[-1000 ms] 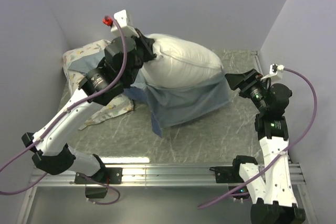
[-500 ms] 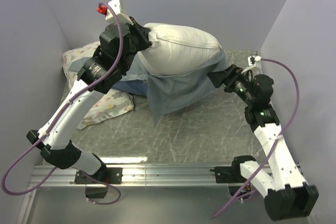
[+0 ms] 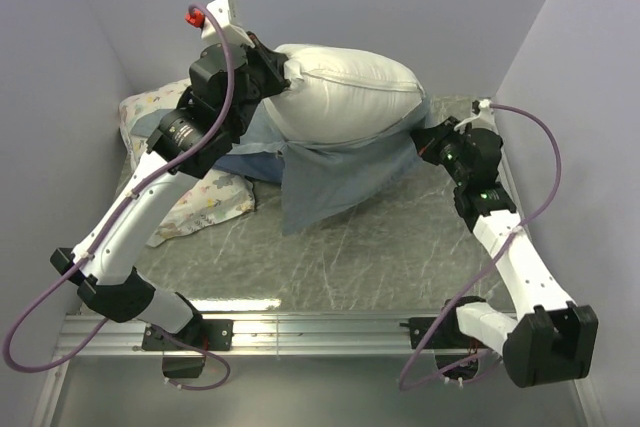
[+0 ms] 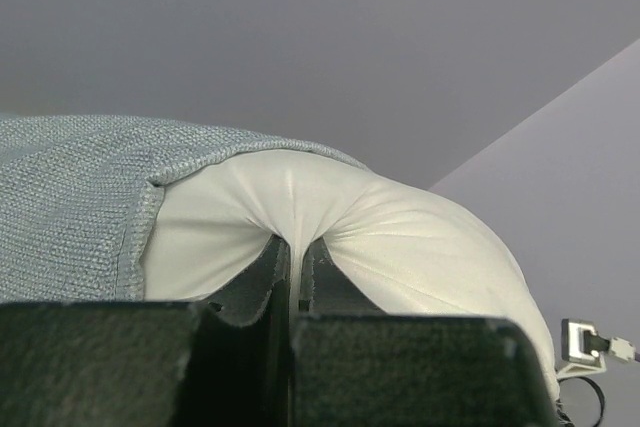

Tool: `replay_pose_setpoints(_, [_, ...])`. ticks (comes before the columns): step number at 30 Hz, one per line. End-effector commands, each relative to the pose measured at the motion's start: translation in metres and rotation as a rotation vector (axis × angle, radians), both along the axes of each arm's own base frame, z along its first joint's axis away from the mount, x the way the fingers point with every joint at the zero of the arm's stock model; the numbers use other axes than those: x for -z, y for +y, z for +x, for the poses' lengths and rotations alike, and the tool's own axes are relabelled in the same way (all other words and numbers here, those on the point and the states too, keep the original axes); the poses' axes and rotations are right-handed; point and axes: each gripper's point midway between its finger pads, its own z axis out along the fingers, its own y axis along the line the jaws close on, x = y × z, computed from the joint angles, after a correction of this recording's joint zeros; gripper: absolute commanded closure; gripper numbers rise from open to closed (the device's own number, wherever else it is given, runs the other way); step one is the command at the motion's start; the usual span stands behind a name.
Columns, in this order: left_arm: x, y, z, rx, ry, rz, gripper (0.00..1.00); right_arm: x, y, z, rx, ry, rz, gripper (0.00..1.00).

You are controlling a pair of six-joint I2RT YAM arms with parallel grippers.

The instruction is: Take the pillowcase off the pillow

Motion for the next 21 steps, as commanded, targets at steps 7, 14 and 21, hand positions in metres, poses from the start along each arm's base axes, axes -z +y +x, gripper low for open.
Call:
replay_pose_setpoints(7, [-0.105,0.031,-0.033,0.004,-0.250,-0.231,0.99,0.100,0.022,0.037,-0.075,0.241,0.050,1.00])
replay_pose_setpoints(14, [-0.101,0.016,-0.029,0.050,-0.248,-0.250,0.99,0.114,0.072,0.049,-0.287,0.304,0.062,0.95])
replay_pose_setpoints(21, [-0.076,-0.008,-0.014,0.092,-0.213,-0.246,0.99,0.070,0.018,0.027,-0.154,0.243,0.099,0.48])
